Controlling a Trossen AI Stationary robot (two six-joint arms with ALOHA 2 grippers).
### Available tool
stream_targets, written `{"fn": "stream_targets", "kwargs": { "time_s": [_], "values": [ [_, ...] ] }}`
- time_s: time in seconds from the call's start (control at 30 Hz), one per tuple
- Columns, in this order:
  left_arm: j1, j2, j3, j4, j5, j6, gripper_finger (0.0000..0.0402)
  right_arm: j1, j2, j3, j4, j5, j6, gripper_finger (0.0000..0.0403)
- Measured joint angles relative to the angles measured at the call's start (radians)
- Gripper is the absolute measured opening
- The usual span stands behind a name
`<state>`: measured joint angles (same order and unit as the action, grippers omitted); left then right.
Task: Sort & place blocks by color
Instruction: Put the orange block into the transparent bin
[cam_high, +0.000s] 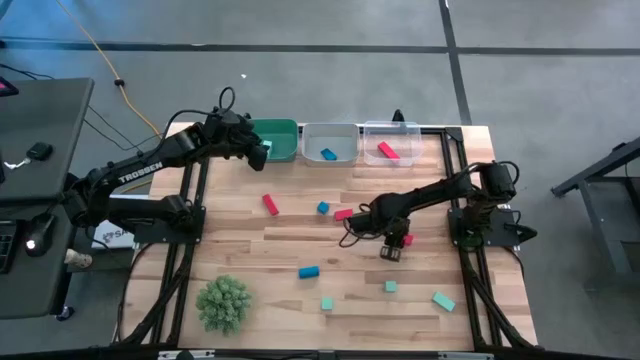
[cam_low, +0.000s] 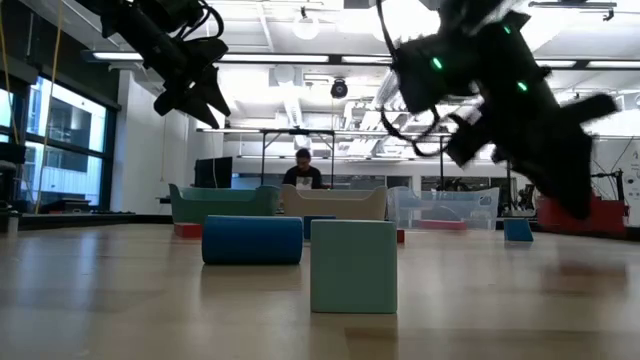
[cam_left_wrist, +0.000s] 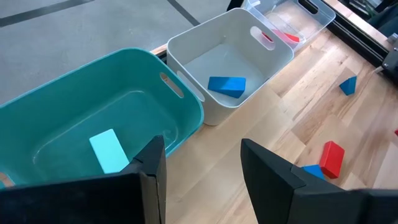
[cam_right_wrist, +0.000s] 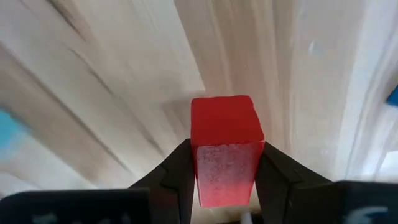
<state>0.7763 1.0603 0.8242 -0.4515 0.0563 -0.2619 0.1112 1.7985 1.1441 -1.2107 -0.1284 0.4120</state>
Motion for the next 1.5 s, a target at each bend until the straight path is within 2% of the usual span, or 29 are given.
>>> {"fn": "stream_targets", "kwargs": {
  "time_s": [0.17, 0.5, 0.8, 1.03, 1.27, 1.43, 1.5],
  "values": [
    [0.000, 0.000, 0.000, 0.000, 0.000, 0.035, 0.0131, -0.005, 0.000, 0.145, 0.000, 0.046, 0.089, 0.0105],
    [0.000, 0.000, 0.000, 0.000, 0.000, 0.096, 0.0131, -0.132, -0.001, 0.396, 0.003, 0.281, 0.190, 0.0105],
    [0.000, 0.000, 0.000, 0.000, 0.000, 0.109, 0.0131, -0.322, -0.001, 0.541, 0.002, 0.431, 0.083, 0.0105],
    [0.000, 0.000, 0.000, 0.000, 0.000, 0.109, 0.0131, -0.513, -0.001, 0.588, 0.004, 0.537, -0.071, 0.0105],
    [0.000, 0.000, 0.000, 0.000, 0.000, 0.109, 0.0131, -0.729, -0.001, 0.588, 0.003, 0.525, -0.155, 0.0105],
    [0.000, 0.000, 0.000, 0.000, 0.000, 0.109, 0.0131, -0.858, 0.001, 0.560, 0.019, 0.355, -0.168, 0.0105],
    [0.000, 0.000, 0.000, 0.000, -0.002, 0.109, 0.0131, -0.887, 0.002, 0.521, 0.036, 0.325, -0.178, 0.0105]
  ]
}}
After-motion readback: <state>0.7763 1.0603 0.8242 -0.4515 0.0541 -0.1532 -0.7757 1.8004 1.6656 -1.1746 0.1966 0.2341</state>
